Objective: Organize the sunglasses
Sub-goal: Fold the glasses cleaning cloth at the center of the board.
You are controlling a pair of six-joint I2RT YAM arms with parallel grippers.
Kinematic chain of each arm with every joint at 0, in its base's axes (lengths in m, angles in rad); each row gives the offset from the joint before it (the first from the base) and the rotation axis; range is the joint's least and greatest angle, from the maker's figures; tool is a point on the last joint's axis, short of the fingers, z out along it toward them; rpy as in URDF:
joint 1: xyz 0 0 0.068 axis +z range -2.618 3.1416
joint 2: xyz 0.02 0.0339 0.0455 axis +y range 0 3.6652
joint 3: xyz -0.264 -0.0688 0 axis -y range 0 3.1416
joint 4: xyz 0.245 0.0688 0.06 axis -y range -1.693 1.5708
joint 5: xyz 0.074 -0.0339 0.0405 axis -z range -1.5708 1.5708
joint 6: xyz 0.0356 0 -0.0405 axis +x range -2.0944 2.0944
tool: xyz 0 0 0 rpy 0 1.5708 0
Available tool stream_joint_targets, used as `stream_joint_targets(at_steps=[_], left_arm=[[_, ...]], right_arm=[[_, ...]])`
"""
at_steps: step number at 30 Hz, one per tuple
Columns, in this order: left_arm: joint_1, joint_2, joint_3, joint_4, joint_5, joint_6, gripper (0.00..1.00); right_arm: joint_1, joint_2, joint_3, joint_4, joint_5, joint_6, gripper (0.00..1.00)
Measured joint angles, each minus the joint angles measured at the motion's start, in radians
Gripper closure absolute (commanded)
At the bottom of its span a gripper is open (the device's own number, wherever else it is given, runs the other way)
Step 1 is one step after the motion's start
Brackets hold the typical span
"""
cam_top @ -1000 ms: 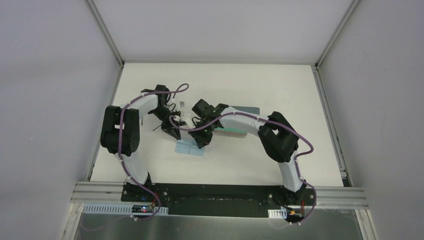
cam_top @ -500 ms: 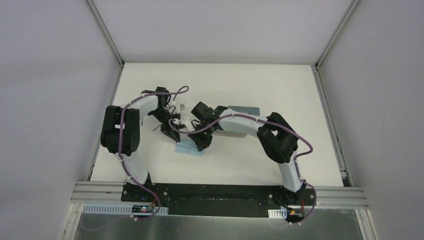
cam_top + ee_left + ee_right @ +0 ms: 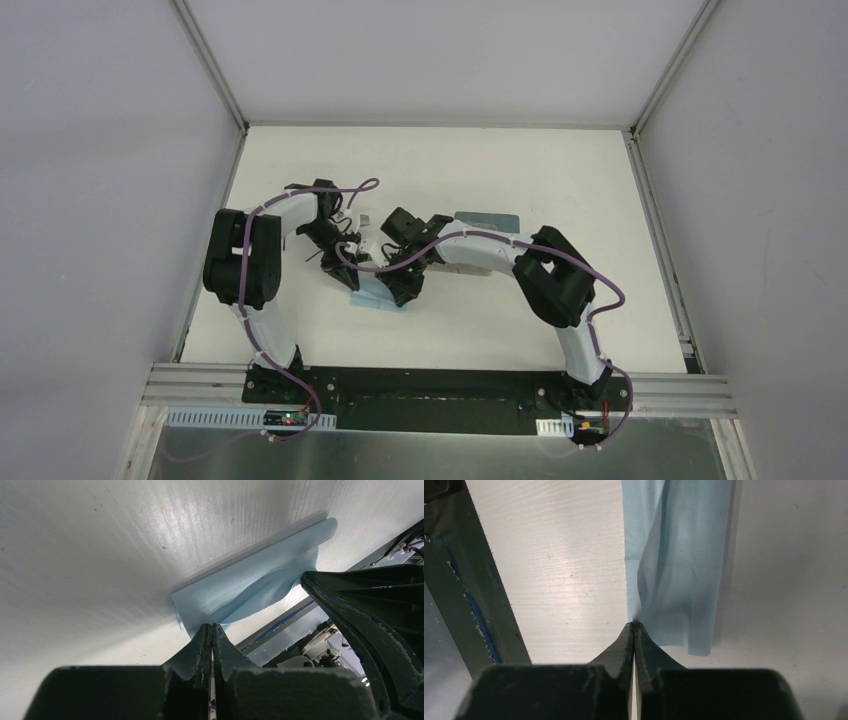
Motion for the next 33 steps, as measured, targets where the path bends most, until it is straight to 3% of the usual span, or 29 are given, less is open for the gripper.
stream_joint_targets(at_steps=[21, 23, 27, 33], left_arm=[[-0.006, 0.042, 0.0, -0.011, -0.002, 0.002, 1.0], [-0.006, 0.043, 0.0, -0.011, -0.002, 0.003, 1.0], [-0.006, 0.043, 0.0, -0.016, -0.002, 0.005, 0.89], [-0.006, 0.042, 0.033, -0.057, -0.008, 0.019, 0.75]], right_arm=[[0.006, -0.004, -0.015, 0.0, -0.001, -0.007, 1.0], [0.008, -0.004, -0.015, 0.0, -0.001, -0.007, 0.95], [0.014, -0.004, -0.014, 0.0, 0.0, -0.005, 0.85], [0.009, -0.018, -0.013, -0.004, 0.009, -0.006, 0.83]])
